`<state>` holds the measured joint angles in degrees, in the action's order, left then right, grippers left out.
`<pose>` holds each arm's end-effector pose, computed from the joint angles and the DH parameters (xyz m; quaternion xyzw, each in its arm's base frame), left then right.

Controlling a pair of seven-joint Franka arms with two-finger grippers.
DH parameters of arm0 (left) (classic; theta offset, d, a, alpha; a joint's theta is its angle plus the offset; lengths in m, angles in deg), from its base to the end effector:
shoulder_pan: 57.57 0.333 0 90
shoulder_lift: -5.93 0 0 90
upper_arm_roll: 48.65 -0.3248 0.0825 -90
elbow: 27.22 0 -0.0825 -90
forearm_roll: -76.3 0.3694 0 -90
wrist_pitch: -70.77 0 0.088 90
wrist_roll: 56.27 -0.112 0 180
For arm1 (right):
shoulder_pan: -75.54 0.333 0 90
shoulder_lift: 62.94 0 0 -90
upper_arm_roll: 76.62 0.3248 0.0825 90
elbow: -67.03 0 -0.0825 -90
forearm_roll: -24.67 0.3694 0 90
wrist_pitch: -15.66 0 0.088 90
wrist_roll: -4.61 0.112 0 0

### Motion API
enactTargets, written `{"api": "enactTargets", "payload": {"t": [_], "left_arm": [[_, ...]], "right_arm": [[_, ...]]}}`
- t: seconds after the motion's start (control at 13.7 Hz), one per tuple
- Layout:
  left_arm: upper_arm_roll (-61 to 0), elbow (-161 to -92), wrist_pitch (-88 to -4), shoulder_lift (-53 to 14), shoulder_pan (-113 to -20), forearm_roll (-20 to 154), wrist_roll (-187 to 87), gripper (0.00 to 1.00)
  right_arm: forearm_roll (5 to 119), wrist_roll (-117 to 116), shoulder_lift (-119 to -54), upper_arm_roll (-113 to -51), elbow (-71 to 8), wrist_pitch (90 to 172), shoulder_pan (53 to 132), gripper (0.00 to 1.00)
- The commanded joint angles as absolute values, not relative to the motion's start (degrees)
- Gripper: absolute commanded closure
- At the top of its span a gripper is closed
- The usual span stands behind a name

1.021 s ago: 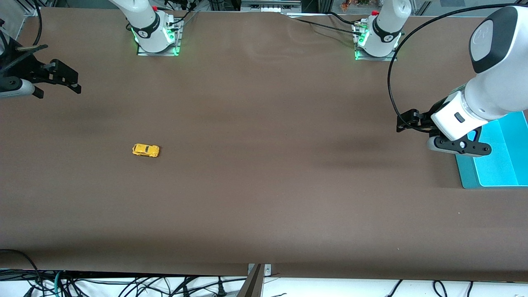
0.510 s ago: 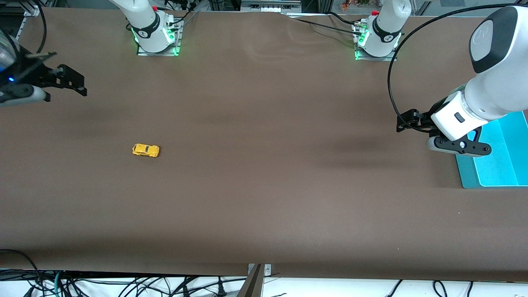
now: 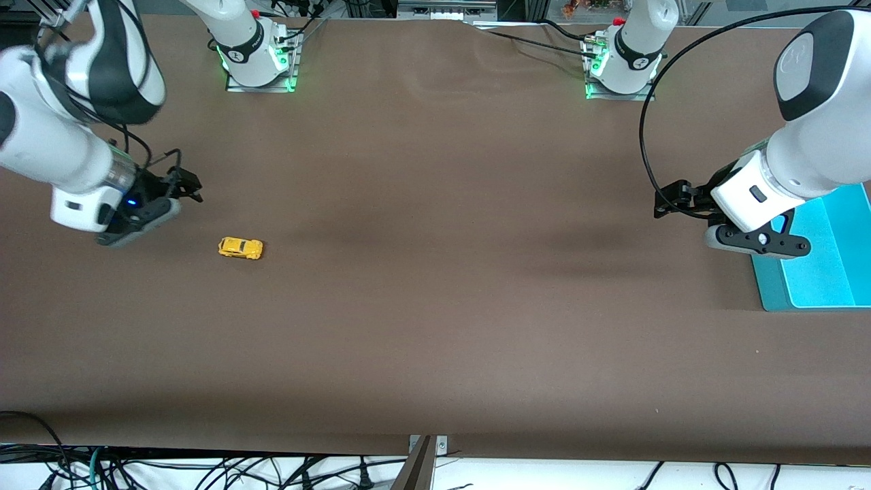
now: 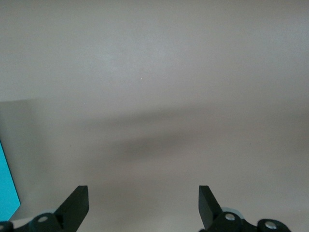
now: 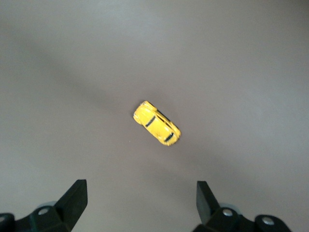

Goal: Wind and store yellow beetle car
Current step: 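Move the right gripper over the yellow beetle car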

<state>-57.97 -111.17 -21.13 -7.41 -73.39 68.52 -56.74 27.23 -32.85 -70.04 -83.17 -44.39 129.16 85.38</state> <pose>0.6018 -0.0941 0.5473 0.9962 -0.0566 -0.0479 0.0464 0.5626 0.0371 0.4224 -0.9398 -0.3387 0.0376 0.0252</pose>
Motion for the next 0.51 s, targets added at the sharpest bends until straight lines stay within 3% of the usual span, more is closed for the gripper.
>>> {"api": "enactTargets", "payload": {"t": [0.0,0.44], "left_arm": [[-57.96,-109.48,-20.37,-8.22,-73.13,66.72,-56.62,0.0],[-57.96,-109.48,-20.37,-8.22,-73.13,66.72,-56.62,0.0]], "right_arm": [[32.21,-48.86,-73.81,-83.48,-46.35,135.16,85.47,0.0],[36.69,-69.53,-79.98,-83.48,-49.77,146.95,85.47,0.0]]}}
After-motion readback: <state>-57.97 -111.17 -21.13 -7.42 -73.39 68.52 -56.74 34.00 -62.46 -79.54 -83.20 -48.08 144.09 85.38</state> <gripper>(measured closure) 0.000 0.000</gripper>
